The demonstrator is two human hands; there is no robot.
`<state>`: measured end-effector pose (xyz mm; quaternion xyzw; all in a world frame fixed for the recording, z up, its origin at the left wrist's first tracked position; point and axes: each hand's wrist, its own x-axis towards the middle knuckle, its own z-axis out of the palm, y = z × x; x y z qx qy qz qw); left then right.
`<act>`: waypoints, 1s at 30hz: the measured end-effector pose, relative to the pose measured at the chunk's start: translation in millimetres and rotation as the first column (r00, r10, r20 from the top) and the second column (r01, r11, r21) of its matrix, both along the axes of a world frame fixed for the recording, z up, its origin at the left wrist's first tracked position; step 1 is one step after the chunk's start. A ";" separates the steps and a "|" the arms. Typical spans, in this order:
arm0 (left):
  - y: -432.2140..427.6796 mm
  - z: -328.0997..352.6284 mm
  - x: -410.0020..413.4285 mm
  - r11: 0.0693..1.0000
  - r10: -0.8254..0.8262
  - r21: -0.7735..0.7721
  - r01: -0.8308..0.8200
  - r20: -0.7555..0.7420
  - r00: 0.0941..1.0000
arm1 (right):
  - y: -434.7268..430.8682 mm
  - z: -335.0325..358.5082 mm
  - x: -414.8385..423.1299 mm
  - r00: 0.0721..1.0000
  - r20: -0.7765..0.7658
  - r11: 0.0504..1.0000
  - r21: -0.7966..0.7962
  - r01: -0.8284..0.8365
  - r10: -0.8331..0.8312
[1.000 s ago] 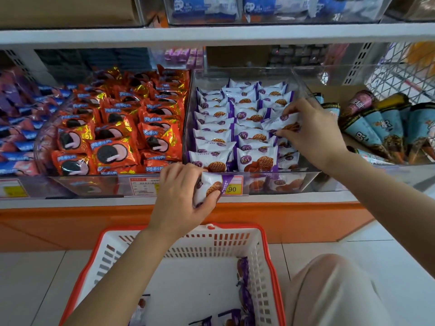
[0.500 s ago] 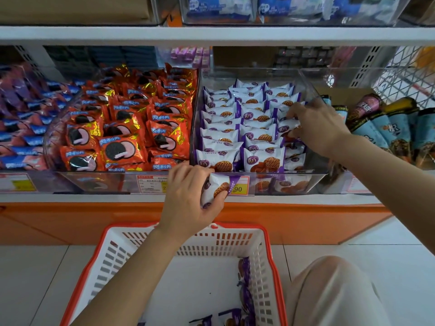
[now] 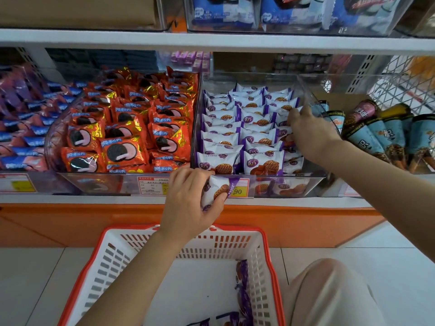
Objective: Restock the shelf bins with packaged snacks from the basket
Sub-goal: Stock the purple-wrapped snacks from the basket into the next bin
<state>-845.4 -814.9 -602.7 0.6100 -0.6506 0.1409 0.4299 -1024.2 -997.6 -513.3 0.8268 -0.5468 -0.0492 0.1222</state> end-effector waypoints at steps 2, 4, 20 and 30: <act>0.2 0.5 -0.1 1.000 -0.002 0.004 0.002 -0.004 1.000 | 1.8 0.3 1.3 1.000 -0.021 1.000 -0.010 0.002 -0.003; 0.8 1.4 -2.1 1.000 0.008 0.023 -0.007 -0.034 0.999 | 2.3 -1.0 0.7 0.999 -0.050 0.999 -0.049 -0.022 0.020; 5.1 40.2 -17.8 0.970 -0.043 0.174 0.171 -0.569 0.822 | 70.9 -14.1 -15.3 0.620 0.663 0.906 -0.255 -0.339 0.419; -3.1 71.8 -62.4 0.909 -0.201 -0.004 0.416 -0.880 0.431 | 121.1 -6.8 -14.4 0.116 0.963 0.698 0.256 -0.669 -0.242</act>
